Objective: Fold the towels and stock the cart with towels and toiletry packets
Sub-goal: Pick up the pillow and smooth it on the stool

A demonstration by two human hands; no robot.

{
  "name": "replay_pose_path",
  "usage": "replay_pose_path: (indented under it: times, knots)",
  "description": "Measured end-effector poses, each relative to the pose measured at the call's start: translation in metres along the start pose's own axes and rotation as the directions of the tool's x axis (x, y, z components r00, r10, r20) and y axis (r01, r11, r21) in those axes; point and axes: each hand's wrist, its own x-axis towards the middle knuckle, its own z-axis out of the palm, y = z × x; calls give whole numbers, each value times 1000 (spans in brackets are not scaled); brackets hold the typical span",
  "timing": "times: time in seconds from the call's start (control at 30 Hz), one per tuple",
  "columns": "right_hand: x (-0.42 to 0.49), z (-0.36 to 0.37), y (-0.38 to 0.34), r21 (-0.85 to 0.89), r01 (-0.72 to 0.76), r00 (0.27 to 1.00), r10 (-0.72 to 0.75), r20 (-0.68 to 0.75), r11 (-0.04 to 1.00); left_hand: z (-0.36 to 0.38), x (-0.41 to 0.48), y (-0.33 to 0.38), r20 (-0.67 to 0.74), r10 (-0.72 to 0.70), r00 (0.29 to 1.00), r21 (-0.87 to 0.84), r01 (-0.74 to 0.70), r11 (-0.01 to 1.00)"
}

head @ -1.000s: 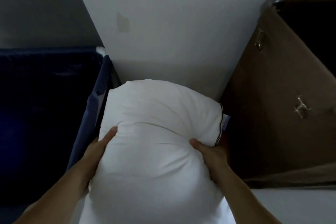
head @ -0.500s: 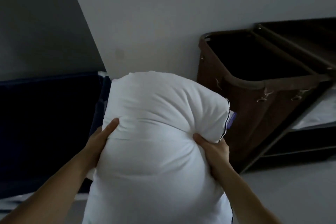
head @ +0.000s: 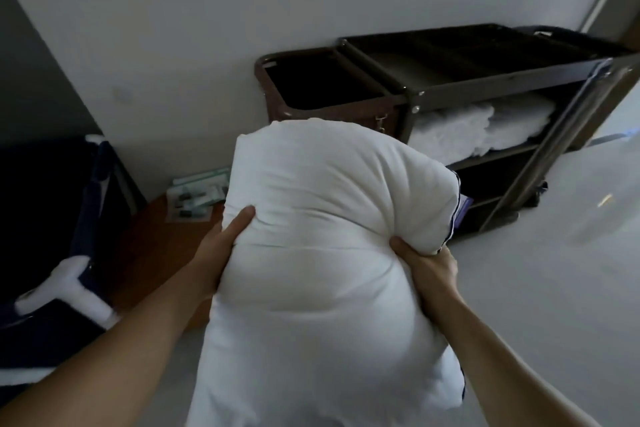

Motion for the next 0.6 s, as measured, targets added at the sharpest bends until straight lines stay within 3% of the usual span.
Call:
replay_pose_path:
  times: [0.23,0.33,0.43,0.6]
  knots:
    - [88,-175,-4,-9,25,997,-26,-77,1000,195,5,-37,141,-3,990,-14,5,1000]
    - [129,-240,-2,-50,43,994,-48,-98,998,269,6,-63,194,-66,979,-46,77,996]
    - [168,-282,1,-101,42,994,-52,-98,994,320,9,-91,266,-178,947,-117,215,970]
    - [241,-308,21,-150,13,998,-22,-57,989,375,49,-126,221,-141,965,-126,172,977]
